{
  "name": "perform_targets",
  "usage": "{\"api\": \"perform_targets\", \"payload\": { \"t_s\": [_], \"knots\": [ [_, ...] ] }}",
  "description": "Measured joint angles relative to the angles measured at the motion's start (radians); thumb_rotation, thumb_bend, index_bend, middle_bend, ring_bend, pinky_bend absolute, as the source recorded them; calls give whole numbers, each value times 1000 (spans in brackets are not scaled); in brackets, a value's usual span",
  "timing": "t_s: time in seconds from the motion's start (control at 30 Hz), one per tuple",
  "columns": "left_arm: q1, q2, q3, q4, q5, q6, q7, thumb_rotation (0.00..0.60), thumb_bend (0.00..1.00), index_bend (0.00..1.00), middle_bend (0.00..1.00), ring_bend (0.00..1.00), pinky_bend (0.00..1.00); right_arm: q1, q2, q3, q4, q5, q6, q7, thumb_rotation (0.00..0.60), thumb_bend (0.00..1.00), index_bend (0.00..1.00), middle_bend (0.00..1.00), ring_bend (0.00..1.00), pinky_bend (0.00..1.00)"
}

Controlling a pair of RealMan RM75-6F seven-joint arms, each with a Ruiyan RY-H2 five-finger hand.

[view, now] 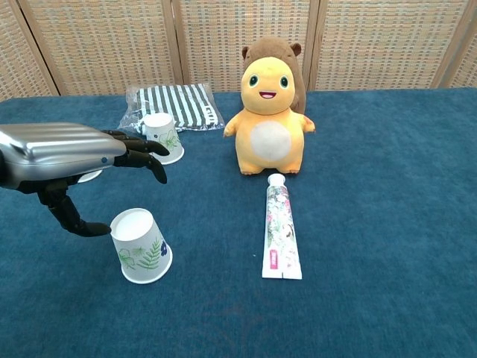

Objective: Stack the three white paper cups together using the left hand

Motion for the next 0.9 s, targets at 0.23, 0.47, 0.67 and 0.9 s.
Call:
{"api": "perform_targets", "payload": {
  "t_s": [0.23,0.47,0.67,0.9],
  "knots": [
    [-37,-15,32,-8,-64,27,45,600,312,192,0,0,0,-2,2,3,1,2,4,9,600,76,0,0,0,0],
    [-68,-19,57,-6,-109,54,75,600,311,218,0,0,0,-1,1,2,0,-2,4,6,600,76,0,0,0,0],
    [-82,-56,79,20,-110,67,71,600,311,248,0,0,0,-2,-2,4,3,-3,10,9,600,77,0,0,0,0],
    [-85,-80,95,42,-90,93,54,600,311,424,0,0,0,-4,-2,7,5,-5,19,16,600,76,0,0,0,0]
  ]
}}
